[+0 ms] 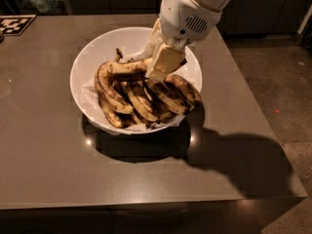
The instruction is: Pick banana from white bowl
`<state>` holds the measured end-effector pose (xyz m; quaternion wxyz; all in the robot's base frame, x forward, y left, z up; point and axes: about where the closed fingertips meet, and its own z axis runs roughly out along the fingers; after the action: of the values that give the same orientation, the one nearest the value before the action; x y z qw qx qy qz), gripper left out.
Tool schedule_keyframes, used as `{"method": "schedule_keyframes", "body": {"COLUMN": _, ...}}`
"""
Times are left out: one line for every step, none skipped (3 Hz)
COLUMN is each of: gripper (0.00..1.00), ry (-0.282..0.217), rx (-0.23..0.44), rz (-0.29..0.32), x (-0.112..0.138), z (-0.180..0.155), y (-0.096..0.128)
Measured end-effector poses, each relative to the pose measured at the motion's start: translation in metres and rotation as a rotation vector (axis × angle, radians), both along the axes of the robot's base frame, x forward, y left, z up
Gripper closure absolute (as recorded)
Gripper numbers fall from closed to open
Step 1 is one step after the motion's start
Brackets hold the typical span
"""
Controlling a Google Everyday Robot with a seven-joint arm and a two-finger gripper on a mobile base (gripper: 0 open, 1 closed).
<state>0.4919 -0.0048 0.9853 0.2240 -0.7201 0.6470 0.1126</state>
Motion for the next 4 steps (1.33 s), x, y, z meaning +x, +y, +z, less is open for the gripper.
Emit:
{"method": "schedule_keyframes", "body": {"gripper": 1.00, "ry": -0.027, "rx": 0.032, "rz": 0.071, "x": -0.008, "z": 0.010, "y": 0.002}}
{"method": "schedule_keyframes", "body": {"gripper": 1.00, "ry": -0.053, "rx": 0.083, "rz": 0.140, "x": -0.019, "z": 0.023, "y": -0.005}}
{"method": "schedule_keyframes", "body": {"gripper": 1.00, "ry": -0.068, "rx": 0.120, "rz": 0.190, "x": -0.032, "z": 0.031, "y": -0.015}}
{"method": "schedule_keyframes", "body": {"gripper": 1.00, "ry": -0.084, "rx": 0.147, "rz": 0.222, "x": -0.048, "z": 0.035, "y": -0.027}}
